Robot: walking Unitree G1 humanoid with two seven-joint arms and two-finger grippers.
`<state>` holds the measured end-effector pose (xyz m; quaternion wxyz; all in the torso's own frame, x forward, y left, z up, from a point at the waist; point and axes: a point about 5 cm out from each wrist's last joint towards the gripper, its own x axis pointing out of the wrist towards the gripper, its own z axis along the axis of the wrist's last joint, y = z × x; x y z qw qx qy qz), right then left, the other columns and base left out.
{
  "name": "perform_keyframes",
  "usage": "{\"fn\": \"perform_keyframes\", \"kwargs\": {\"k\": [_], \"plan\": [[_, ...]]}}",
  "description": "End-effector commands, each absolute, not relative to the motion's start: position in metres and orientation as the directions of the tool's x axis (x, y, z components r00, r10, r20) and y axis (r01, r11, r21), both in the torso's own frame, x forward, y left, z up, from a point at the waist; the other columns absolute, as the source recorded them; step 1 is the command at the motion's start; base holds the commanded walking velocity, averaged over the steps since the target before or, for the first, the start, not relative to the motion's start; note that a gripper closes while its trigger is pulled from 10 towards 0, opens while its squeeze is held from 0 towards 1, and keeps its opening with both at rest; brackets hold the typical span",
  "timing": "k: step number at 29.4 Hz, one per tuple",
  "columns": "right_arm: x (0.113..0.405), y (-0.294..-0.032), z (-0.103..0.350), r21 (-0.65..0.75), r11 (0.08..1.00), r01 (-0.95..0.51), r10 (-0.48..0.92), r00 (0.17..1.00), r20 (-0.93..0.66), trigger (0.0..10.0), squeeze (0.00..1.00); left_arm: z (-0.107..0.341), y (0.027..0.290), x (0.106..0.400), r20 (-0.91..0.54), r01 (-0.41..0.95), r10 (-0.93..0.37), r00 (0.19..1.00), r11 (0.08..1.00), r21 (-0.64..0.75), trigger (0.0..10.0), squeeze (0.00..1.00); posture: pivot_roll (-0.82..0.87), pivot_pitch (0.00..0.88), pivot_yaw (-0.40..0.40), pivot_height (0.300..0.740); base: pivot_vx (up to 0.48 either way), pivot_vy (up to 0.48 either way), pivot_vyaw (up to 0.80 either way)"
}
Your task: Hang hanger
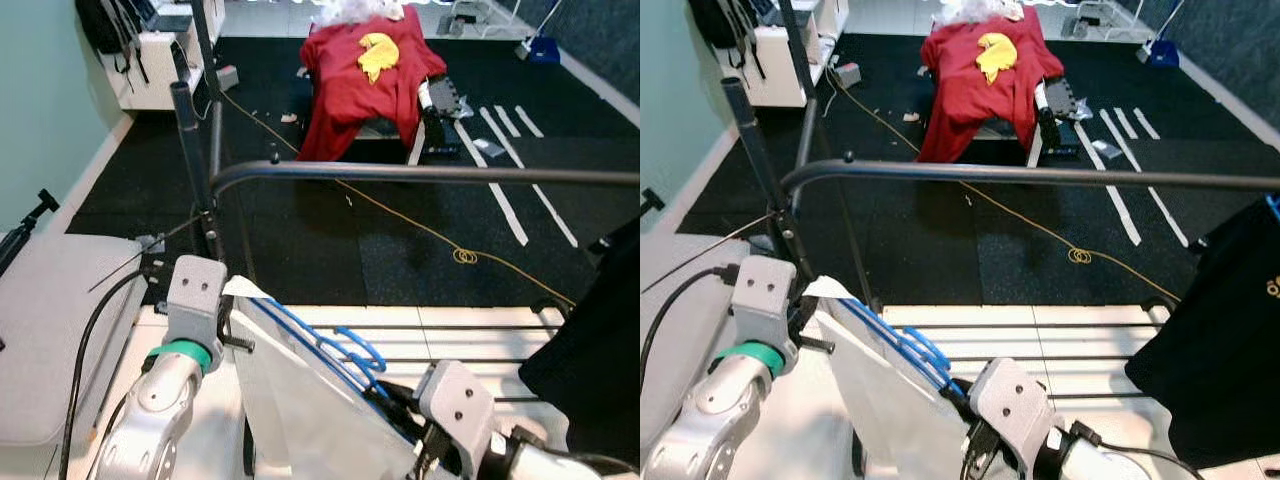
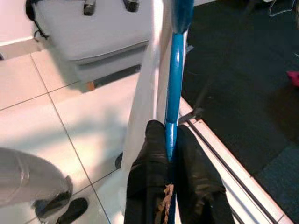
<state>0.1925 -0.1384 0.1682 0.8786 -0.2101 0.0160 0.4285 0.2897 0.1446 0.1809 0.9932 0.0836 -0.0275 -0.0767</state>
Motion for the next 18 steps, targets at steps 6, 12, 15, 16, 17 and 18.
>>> {"fn": "perform_keyframes", "kwargs": {"k": [6, 12, 15, 16, 17, 18], "plan": [[0.17, -0.145, 0.145, -0.32, 0.382, -0.867, 0.765, 0.491, -0.417, 10.0, 0.0, 0.2, 0.132, 0.287, 0.121, 0.256, -0.263, 0.957, 0.964, 0.073, 10.0, 0.0, -0.22, 0.176, 0.078, 0.74, 0.0, 0.0, 0.0], [0.176, -0.156, 0.131, -0.348, 0.412, -0.842, 0.694, 0.538, -0.479, 10.0, 0.0, 0.212, 0.128, 0.278, 0.163, 0.366, -0.363, 0.917, 0.93, 0.011, 10.0, 0.0, -0.21, 0.181, 0.075, 0.74, 0.0, 0.0, 0.0], [0.176, -0.151, 0.14, -0.358, 0.404, -0.842, 0.725, 0.533, -0.436, 10.0, 0.0, 0.211, 0.127, 0.276, 0.154, 0.396, -0.395, 0.906, 0.918, 0.023, 10.0, 0.0, -0.2, 0.184, 0.072, 0.74, 0.0, 0.0, 0.0], [0.177, -0.149, 0.145, -0.38, 0.411, -0.829, 0.731, 0.548, -0.406, 10.0, 0.0, 0.208, 0.128, 0.277, 0.142, 0.394, -0.394, 0.908, 0.919, 0.029, 10.0, 0.0, -0.2, 0.184, 0.072, 0.74, 0.0, 0.0, 0.0], [0.177, -0.149, 0.145, -0.38, 0.411, -0.829, 0.731, 0.548, -0.406, 10.0, 0.0, 0.208, 0.128, 0.277, 0.142, 0.394, -0.394, 0.908, 0.919, 0.029, 10.0, 0.0, -0.2, 0.184, 0.072, 0.74, 0.0, 0.0, 0.0], [0.18, -0.147, 0.151, -0.412, 0.431, -0.803, 0.731, 0.578, -0.364, 10.0, 0.0, 0.204, 0.129, 0.279, 0.128, 0.387, -0.389, 0.912, 0.921, 0.04, 10.0, 0.0, -0.2, 0.187, 0.069, 0.74, 0.0, 0.0, 0.0]]}}
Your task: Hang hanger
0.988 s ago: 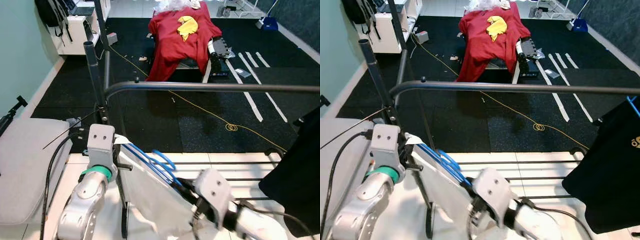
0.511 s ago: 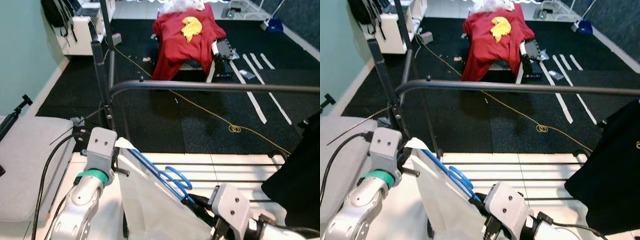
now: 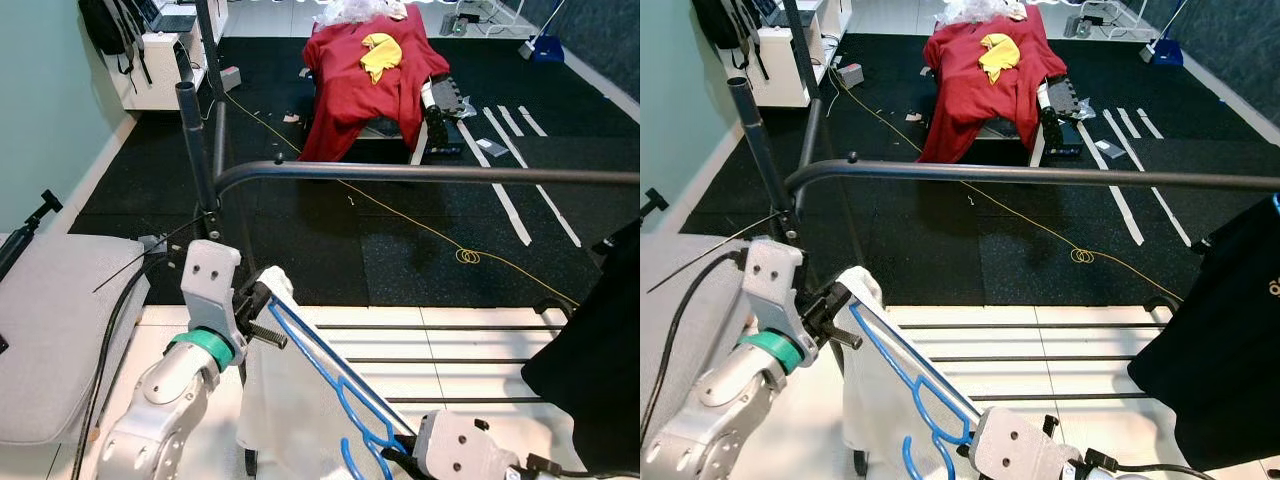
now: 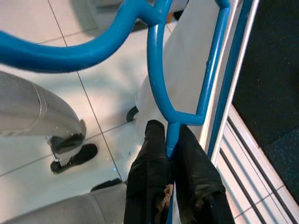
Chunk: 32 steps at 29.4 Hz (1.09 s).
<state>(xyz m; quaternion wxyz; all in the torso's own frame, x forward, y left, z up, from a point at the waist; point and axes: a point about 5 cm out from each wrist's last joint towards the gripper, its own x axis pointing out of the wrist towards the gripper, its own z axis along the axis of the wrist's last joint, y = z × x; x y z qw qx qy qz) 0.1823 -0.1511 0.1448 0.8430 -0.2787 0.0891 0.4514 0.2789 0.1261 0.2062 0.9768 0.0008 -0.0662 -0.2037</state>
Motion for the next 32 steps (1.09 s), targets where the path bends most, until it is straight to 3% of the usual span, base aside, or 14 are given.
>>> {"fn": "perform_keyframes", "kwargs": {"k": [1, 5, 10, 17, 24, 32], "plan": [[0.18, -0.147, 0.151, -0.412, 0.431, -0.803, 0.731, 0.578, -0.364, 10.0, 0.0, 0.204, 0.129, 0.279, 0.128, 0.387, -0.389, 0.912, 0.921, 0.04, 10.0, 0.0, -0.2, 0.187, 0.069, 0.74, 0.0, 0.0, 0.0], [0.184, -0.14, 0.169, -0.474, 0.511, -0.717, 0.728, 0.655, -0.205, 10.0, 0.0, 0.197, 0.136, 0.29, 0.096, 0.344, -0.347, 0.933, 0.938, 0.04, 10.0, 0.0, -0.2, 0.192, 0.075, 0.74, 0.0, 0.0, 0.0], [0.18, -0.129, 0.184, -0.53, 0.498, -0.687, 0.767, 0.634, -0.101, 10.0, 0.0, 0.186, 0.139, 0.298, 0.052, 0.327, -0.33, 0.943, 0.944, 0.043, 10.0, 0.0, -0.21, 0.197, 0.086, 0.74, 0.0, 0.0, 0.0], [0.167, -0.124, 0.19, -0.543, 0.454, -0.706, 0.796, 0.596, -0.11, 10.0, 0.0, 0.174, 0.14, 0.314, -0.008, 0.309, -0.309, 0.951, 0.947, 0.086, 10.0, 0.0, -0.21, 0.214, 0.097, 0.74, 0.0, 0.0, 0.0], [0.147, -0.12, 0.182, -0.501, 0.441, -0.745, 0.805, 0.575, -0.147, 10.0, 0.0, 0.186, 0.15, 0.334, 0.028, 0.219, -0.222, 0.975, 0.972, 0.09, 10.0, 0.0, -0.22, 0.222, 0.107, 0.74, 0.0, 0.0, 0.0], [0.141, -0.126, 0.177, -0.541, 0.532, -0.651, 0.737, 0.671, -0.082, 10.0, 0.0, 0.206, 0.168, 0.336, 0.108, 0.164, -0.167, 0.98, 0.986, 0.039, 10.0, 0.0, -0.23, 0.221, 0.104, 0.74, 0.0, 0.0, 0.0]]}}
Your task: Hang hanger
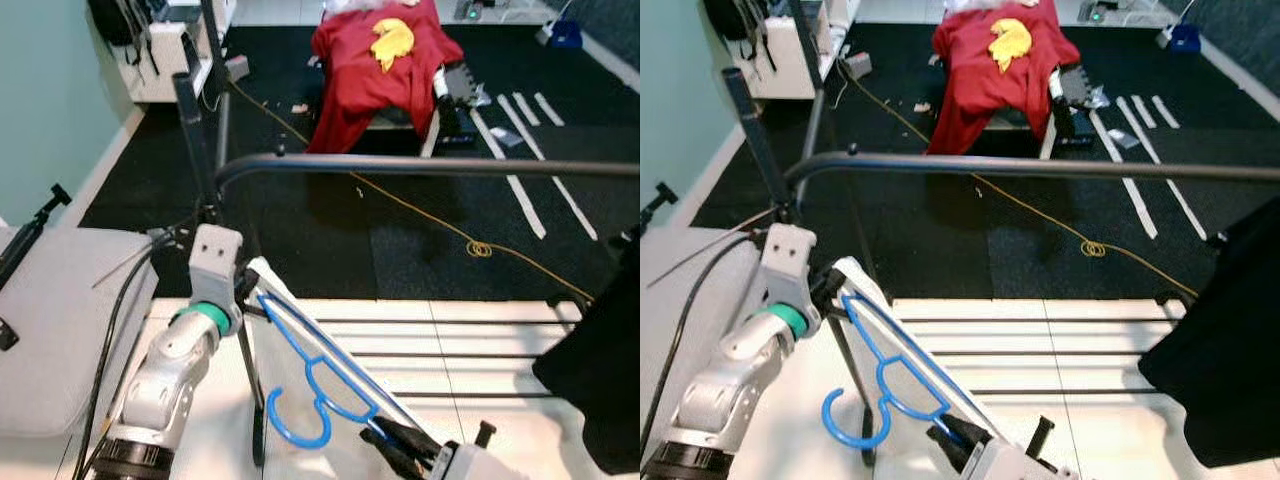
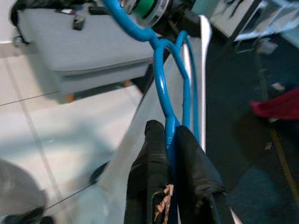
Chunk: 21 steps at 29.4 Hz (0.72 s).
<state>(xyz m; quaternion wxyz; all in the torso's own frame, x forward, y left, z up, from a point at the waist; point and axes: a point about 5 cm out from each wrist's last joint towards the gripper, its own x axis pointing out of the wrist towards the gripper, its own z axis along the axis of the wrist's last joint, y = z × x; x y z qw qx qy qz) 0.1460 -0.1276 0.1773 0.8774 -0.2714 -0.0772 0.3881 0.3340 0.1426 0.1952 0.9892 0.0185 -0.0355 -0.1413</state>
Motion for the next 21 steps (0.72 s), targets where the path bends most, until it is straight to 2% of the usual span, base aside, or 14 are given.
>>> {"fn": "perform_keyframes", "kwargs": {"k": [1, 5, 9, 10, 11, 13, 15, 19, 21], "plan": [[0.143, -0.127, 0.181, -0.574, 0.536, -0.619, 0.73, 0.682, -0.054, 10.0, 0.0, 0.207, 0.168, 0.336, 0.111, 0.168, -0.171, 0.979, 0.985, 0.035, 10.0, 0.0, -0.23, 0.22, 0.103, 0.74, 0.0, 0.0, 0.0], [0.146, -0.128, 0.185, -0.624, 0.531, -0.574, 0.725, 0.688, -0.017, 10.0, 0.0, 0.206, 0.166, 0.334, 0.107, 0.201, -0.205, 0.973, 0.978, 0.048, 10.0, 0.0, -0.23, 0.218, 0.098, 0.74, 0.0, 0.0, 0.0], [0.154, -0.134, 0.188, -0.635, 0.582, -0.507, 0.677, 0.735, 0.034, 10.0, 0.0, 0.204, 0.159, 0.333, 0.093, 0.265, -0.269, 0.959, 0.963, 0.054, 10.0, 0.0, -0.23, 0.217, 0.096, 0.74, 0.0, 0.0, 0.0], [0.161, -0.134, 0.191, -0.636, 0.606, -0.477, 0.66, 0.748, 0.069, 10.0, 0.0, 0.201, 0.151, 0.328, 0.069, 0.343, -0.347, 0.935, 0.937, 0.068, 10.0, 0.0, -0.22, 0.215, 0.095, 0.74, 0.0, 0.0, 0.0], [0.161, -0.134, 0.191, -0.636, 0.606, -0.477, 0.66, 0.748, 0.069, 10.0, 0.0, 0.201, 0.151, 0.328, 0.069, 0.343, -0.347, 0.935, 0.937, 0.068, 10.0, 0.0, -0.22, 0.215, 0.095, 0.74, 0.0, 0.0, 0.0], [0.172, -0.129, 0.195, -0.654, 0.615, -0.441, 0.662, 0.74, 0.124, 10.0, 0.0, 0.19, 0.135, 0.312, 0.006, 0.503, -0.508, 0.862, 0.856, 0.122, 10.0, 0.0, -0.22, 0.207, 0.101, 0.74, 0.0, 0.0, 0.0], [0.173, -0.127, 0.196, -0.665, 0.607, -0.435, 0.67, 0.73, 0.134, 10.0, 0.0, 0.186, 0.131, 0.307, -0.019, 0.545, -0.548, 0.836, 0.827, 0.137, 10.0, 0.0, -0.22, 0.207, 0.101, 0.74, 0.0, 0.0, 0.0], [0.164, -0.126, 0.191, -0.683, 0.566, -0.462, 0.706, 0.7, 0.112, 10.0, 0.0, 0.182, 0.137, 0.309, -0.028, 0.486, -0.487, 0.873, 0.863, 0.14, 10.0, 0.0, -0.21, 0.203, 0.096, 0.74, 0.0, 0.0, 0.0], [0.149, -0.124, 0.183, -0.678, 0.528, -0.511, 0.739, 0.669, 0.072, 10.0, 0.0, 0.183, 0.151, 0.321, -0.011, 0.344, -0.345, 0.939, 0.932, 0.115, 10.0, 0.0, -0.22, 0.202, 0.095, 0.74, 0.0, 0.0, 0.0]]}}
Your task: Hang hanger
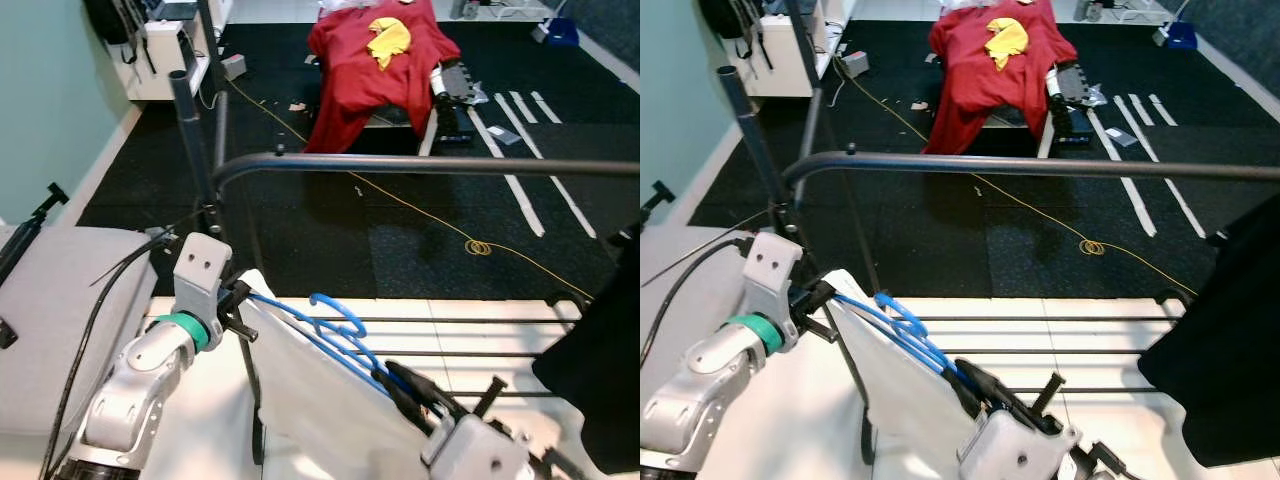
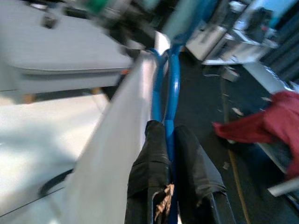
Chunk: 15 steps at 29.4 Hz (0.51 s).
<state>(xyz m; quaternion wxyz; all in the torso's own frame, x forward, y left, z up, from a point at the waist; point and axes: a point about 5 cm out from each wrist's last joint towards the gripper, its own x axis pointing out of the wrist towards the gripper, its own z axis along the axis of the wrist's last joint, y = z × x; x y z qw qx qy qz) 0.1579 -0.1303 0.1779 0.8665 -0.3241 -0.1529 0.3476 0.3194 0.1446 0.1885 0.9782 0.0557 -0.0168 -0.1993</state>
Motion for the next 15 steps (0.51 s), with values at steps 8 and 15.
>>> {"fn": "perform_keyframes", "kwargs": {"k": [8, 15], "plan": [[0.132, -0.126, 0.171, -0.69, 0.431, -0.582, 0.797, 0.603, -0.011, 10.0, 0.0, 0.196, 0.158, 0.338, 0.053, 0.24, -0.244, 0.968, 0.968, 0.078, 10.0, 0.0, -0.24, 0.197, 0.098, 0.74, 0.0, 0.0, 0.0], [0.136, -0.128, 0.181, -0.77, 0.427, -0.474, 0.797, 0.599, 0.074, 10.0, 0.0, 0.205, 0.164, 0.347, 0.086, 0.175, -0.186, 0.979, 0.977, 0.117, 10.0, 0.0, -0.24, 0.202, 0.106, 0.74, 0.0, 0.0, 0.0]]}}
